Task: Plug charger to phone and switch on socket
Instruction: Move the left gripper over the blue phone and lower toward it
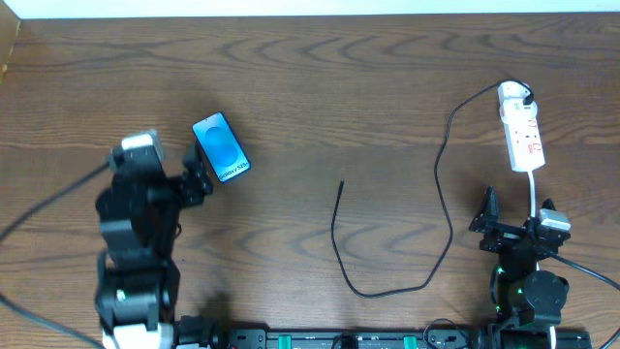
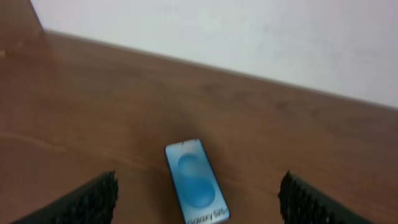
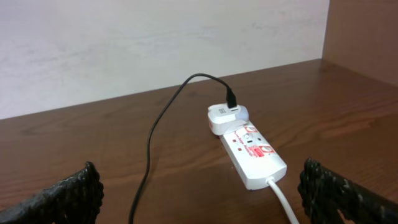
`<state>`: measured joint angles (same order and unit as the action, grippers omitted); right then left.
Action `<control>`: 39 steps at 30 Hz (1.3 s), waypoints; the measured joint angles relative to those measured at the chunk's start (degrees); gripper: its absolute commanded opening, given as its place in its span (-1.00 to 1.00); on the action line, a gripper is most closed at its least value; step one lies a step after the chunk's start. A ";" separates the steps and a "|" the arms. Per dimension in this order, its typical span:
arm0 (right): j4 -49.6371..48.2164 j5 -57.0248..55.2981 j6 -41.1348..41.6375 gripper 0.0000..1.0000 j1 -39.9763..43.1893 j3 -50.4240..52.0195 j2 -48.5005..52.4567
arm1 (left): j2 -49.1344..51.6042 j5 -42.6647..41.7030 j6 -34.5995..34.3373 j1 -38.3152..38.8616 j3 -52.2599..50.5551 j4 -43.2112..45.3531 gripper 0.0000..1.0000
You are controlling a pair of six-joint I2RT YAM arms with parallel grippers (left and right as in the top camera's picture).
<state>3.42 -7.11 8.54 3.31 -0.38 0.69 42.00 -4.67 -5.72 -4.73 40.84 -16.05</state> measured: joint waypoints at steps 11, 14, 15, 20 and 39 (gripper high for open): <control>-0.04 -0.02 -0.02 0.99 -0.02 0.00 0.00 | 24.52 -0.11 -2.19 -0.04 23.82 -13.99 0.66; -0.02 0.00 -0.02 0.99 -0.02 0.00 0.00 | 31.23 -0.15 -4.87 -0.04 30.69 -18.71 0.65; -0.02 -0.04 -0.02 0.99 -0.02 0.00 0.00 | 33.09 -0.17 -5.64 -0.04 32.44 -19.47 0.65; -0.02 0.00 -0.02 0.99 -0.02 0.00 0.00 | 41.44 -0.15 -9.40 -0.04 40.00 -24.44 0.66; -0.02 0.00 -0.02 0.99 -0.02 0.00 0.00 | 45.99 -4.52 -13.22 -0.04 42.18 -27.19 0.65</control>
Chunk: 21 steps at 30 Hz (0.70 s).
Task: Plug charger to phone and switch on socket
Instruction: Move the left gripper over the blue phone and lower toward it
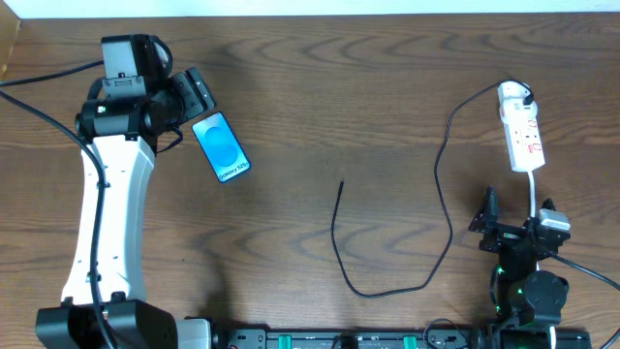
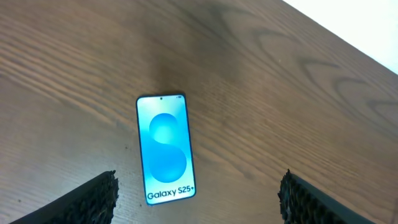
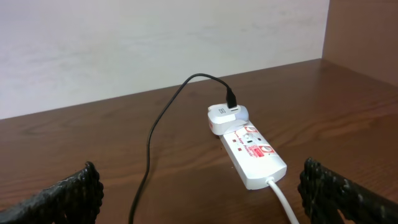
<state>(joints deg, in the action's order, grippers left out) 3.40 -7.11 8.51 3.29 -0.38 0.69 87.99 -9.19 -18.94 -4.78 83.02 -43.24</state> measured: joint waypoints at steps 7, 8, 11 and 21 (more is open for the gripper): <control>0.00 0.00 0.00 0.99 0.00 0.00 0.00 | 2.43 1.84 -2.89 0.24 4.24 -5.84 0.66; 0.00 0.00 0.00 0.99 0.00 0.00 0.00 | 3.39 2.38 -3.08 0.37 5.60 -7.06 0.65; 0.00 0.00 0.00 0.98 0.00 0.00 0.00 | 7.37 4.09 -3.58 1.16 10.36 -10.49 0.66; 0.00 -0.02 0.00 0.99 0.00 0.00 0.00 | 19.15 5.99 -4.94 3.02 16.17 -14.93 0.67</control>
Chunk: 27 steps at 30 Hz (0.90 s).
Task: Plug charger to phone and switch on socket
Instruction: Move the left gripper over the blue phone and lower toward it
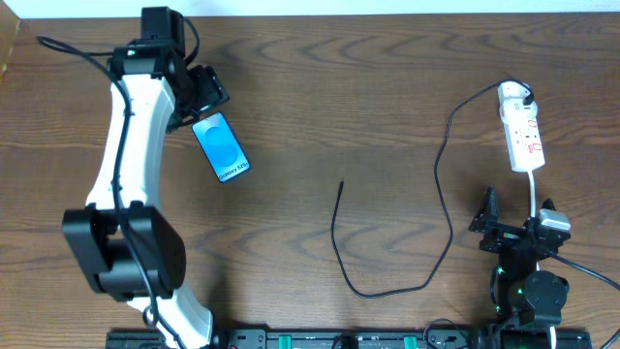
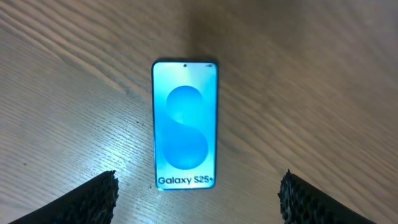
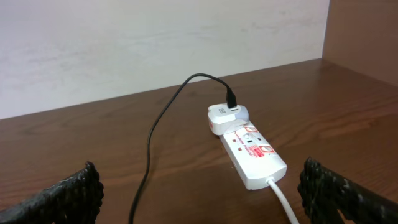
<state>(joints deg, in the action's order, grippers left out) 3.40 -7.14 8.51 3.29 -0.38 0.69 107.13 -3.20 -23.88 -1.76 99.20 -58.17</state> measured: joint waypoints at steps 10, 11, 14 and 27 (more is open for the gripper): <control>0.00 0.00 0.00 0.99 0.00 0.00 0.00 | 8.74 0.37 -0.79 0.00 0.00 -0.63 0.99; 0.00 0.00 0.00 0.98 0.00 0.00 0.00 | 9.46 0.37 -0.52 0.00 0.00 -0.74 0.99; 0.00 0.02 0.00 0.99 0.00 0.00 0.00 | 11.13 0.37 -0.63 0.00 0.00 -0.81 0.99; 0.00 0.00 0.00 0.99 0.00 0.00 0.00 | 11.89 0.37 -0.74 0.00 0.00 -0.81 0.99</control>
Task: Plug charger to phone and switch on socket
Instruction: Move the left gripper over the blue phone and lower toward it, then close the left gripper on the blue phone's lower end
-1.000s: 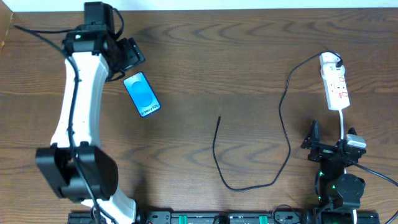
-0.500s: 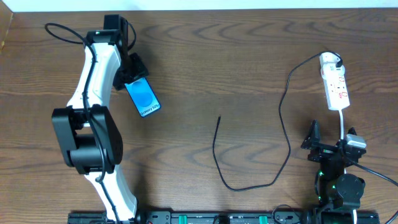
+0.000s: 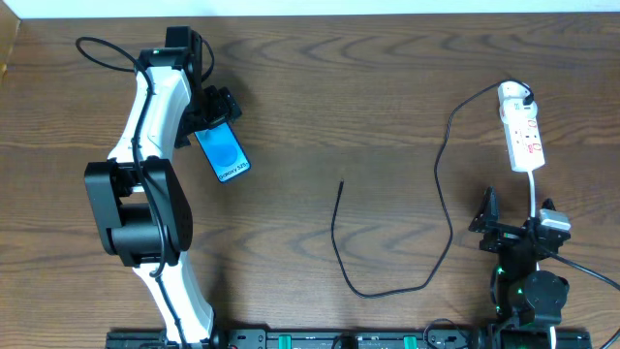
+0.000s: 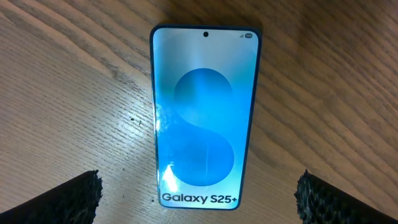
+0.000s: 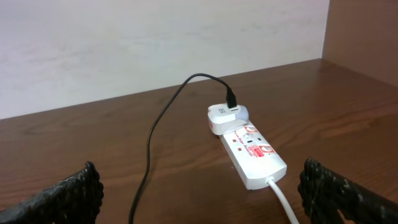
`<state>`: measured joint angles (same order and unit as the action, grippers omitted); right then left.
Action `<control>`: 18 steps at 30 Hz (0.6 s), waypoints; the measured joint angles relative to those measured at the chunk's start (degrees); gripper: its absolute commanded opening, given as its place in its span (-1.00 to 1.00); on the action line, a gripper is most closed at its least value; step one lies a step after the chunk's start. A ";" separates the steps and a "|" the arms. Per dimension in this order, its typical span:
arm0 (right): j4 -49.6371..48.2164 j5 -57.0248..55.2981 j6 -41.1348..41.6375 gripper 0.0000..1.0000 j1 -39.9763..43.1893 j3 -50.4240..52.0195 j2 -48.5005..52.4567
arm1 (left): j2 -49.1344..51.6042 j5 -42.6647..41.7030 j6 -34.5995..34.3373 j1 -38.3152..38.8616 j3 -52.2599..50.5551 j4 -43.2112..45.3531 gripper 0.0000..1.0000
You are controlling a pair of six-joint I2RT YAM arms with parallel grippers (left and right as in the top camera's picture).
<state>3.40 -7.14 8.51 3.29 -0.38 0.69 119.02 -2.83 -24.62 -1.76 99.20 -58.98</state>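
Note:
A blue-screened phone [image 3: 226,155] marked Galaxy S25+ lies flat on the wooden table at the left. My left gripper [image 3: 215,109] hangs over its far end, open. In the left wrist view the phone [image 4: 203,115] fills the middle, and the two fingertips [image 4: 73,199] stand wide on either side of its lettered end without touching it. A white power strip [image 3: 523,138] lies at the far right with a white charger [image 5: 226,116] plugged in. The black cable [image 3: 441,194] runs from the charger to a loose end [image 3: 342,183] mid-table. My right gripper [image 3: 513,231] rests open near the front right, facing the strip [image 5: 255,152].
The strip's white lead [image 3: 535,194] runs toward the right arm's base. A pale wall [image 5: 155,43] bounds the table's far edge, and a wooden side panel [image 5: 364,37] stands at the right.
My left gripper has come closer to the phone, which now looks larger in the wrist view, and the arm has shifted slightly right. The right arm, cable and strip are unchanged.
My left arm sat folded near the front left, its open gripper beside the phone. Then it was stretched out to the far left, looking down at the phone. Then the phone was centred between its fingers, and now the gripper is closer over it, still open. The right arm stayed still.

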 measured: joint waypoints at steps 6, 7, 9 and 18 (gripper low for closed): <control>0.00 0.02 0.00 0.99 0.00 0.00 0.00 | 0.57 0.00 -0.48 0.00 -0.02 0.07 0.99; 0.00 0.00 0.00 0.99 0.00 0.00 0.00 | 0.57 0.00 -0.61 0.00 -0.02 0.07 1.00; 0.00 0.00 0.00 0.99 0.00 0.00 0.00 | 0.57 0.00 -0.74 0.00 -0.07 0.07 0.99; 0.00 0.00 0.00 0.99 0.00 0.00 0.00 | 0.57 -0.02 -0.90 0.00 -0.98 0.28 0.99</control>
<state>3.40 -7.14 8.51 3.29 -0.38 0.69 119.59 -2.85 -25.52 -1.76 98.21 -58.70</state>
